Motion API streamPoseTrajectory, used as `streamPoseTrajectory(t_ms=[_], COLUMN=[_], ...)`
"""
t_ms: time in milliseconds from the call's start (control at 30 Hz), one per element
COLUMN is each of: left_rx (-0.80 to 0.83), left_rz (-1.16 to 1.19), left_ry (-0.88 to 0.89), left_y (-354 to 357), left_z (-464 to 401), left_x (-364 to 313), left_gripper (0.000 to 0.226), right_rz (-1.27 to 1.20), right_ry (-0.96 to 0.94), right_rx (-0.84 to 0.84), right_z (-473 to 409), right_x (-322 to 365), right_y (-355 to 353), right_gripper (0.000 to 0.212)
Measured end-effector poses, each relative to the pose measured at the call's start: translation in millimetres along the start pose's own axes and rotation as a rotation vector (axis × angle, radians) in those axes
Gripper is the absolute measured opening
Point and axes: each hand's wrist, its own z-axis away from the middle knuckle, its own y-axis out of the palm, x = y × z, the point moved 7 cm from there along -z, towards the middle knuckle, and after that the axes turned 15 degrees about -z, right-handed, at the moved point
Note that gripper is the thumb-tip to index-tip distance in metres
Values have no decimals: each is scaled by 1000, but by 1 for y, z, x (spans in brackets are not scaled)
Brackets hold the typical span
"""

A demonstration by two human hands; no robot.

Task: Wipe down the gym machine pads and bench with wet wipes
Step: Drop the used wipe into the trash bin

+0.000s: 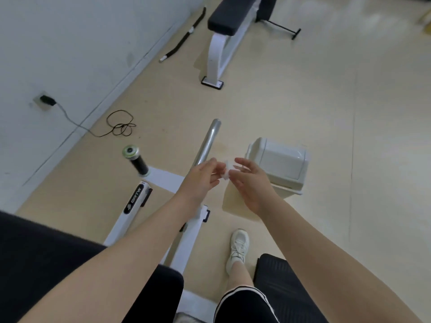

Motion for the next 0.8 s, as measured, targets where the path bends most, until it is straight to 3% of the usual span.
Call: streamPoseTrajectory(t_ms=[133, 233, 333, 467, 600, 800], left_rx=[96, 154, 149, 337, 435, 380], left_rz=[-6, -92, -627, -1228, -1435, -1585], left_ry=[-21, -33, 82, 276, 262, 294], left_y=[58, 106, 143, 204, 246, 266], left_z=[-67, -128, -199, -287, -355, -397], left_x=[-12, -4, 30, 95, 148, 173], left_gripper=[26, 24, 25, 38, 45, 57], right_rz=[108, 184, 256, 433, 712, 1073], right_ry=[12, -24, -75, -124, -233, -343], right_rx=[-49, -190, -397, -536, -511, -330], right_z=[-58, -107, -154, -219, -275, -325], right_x=[29, 49, 59, 52, 35, 8], right_y=[-59, -119, -186, -257, -299, -318], right_gripper=[24, 21, 15, 8, 13, 11])
